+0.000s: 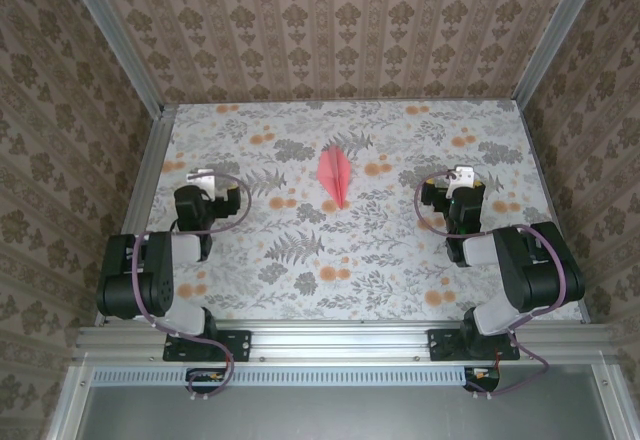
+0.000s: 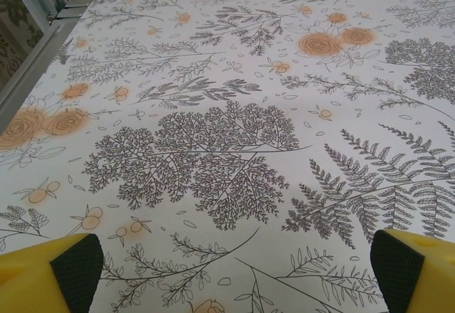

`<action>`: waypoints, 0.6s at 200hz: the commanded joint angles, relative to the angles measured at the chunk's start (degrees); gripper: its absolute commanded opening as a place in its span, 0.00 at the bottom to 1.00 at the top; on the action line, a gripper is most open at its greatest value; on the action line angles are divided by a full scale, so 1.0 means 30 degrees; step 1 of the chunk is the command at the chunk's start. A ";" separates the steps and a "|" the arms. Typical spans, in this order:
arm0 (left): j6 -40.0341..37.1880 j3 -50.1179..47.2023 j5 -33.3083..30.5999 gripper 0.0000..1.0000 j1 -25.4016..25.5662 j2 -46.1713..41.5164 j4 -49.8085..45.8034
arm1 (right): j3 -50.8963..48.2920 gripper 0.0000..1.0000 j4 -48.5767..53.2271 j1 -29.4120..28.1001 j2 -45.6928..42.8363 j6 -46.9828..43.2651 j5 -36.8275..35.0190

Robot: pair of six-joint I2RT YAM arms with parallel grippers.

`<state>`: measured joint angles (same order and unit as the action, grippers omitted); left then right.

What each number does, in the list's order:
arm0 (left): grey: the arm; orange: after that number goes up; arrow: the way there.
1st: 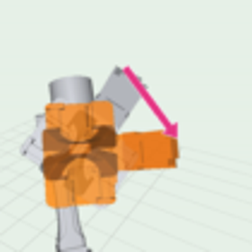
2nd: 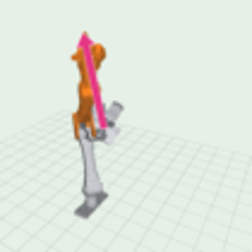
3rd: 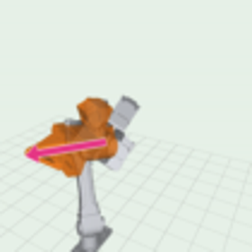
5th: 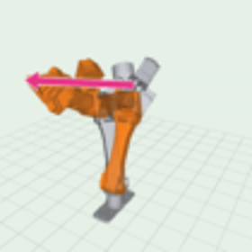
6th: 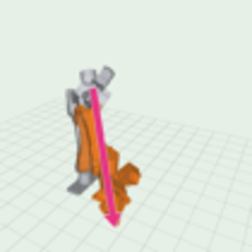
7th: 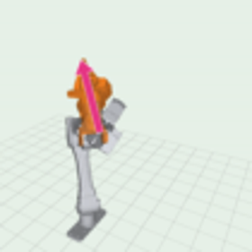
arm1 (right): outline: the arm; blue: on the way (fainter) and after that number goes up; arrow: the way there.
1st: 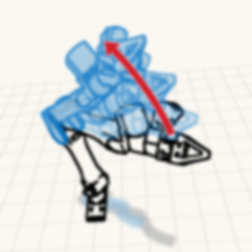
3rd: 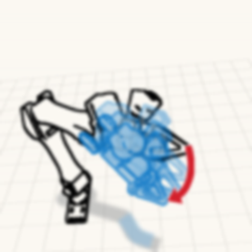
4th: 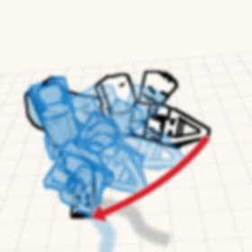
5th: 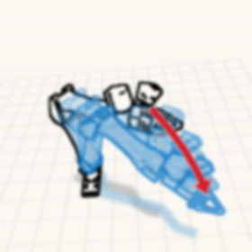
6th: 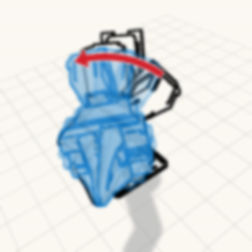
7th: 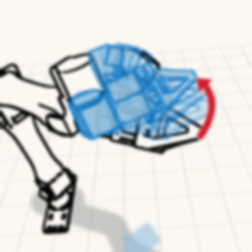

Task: Fold a paper plane with a square sheet of paper (pick it up from the middle)
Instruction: Reset both arms

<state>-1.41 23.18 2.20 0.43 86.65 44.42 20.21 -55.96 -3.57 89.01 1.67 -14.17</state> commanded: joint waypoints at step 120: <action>-0.0555 0.0534 -0.0579 1.00 0.0129 0.0164 -0.0064 | 0.0413 1.00 0.0172 0.0165 0.0052 0.0263 0.0493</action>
<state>-1.80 23.55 1.04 0.47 86.65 44.29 20.21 -55.94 -3.46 89.01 1.69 -13.61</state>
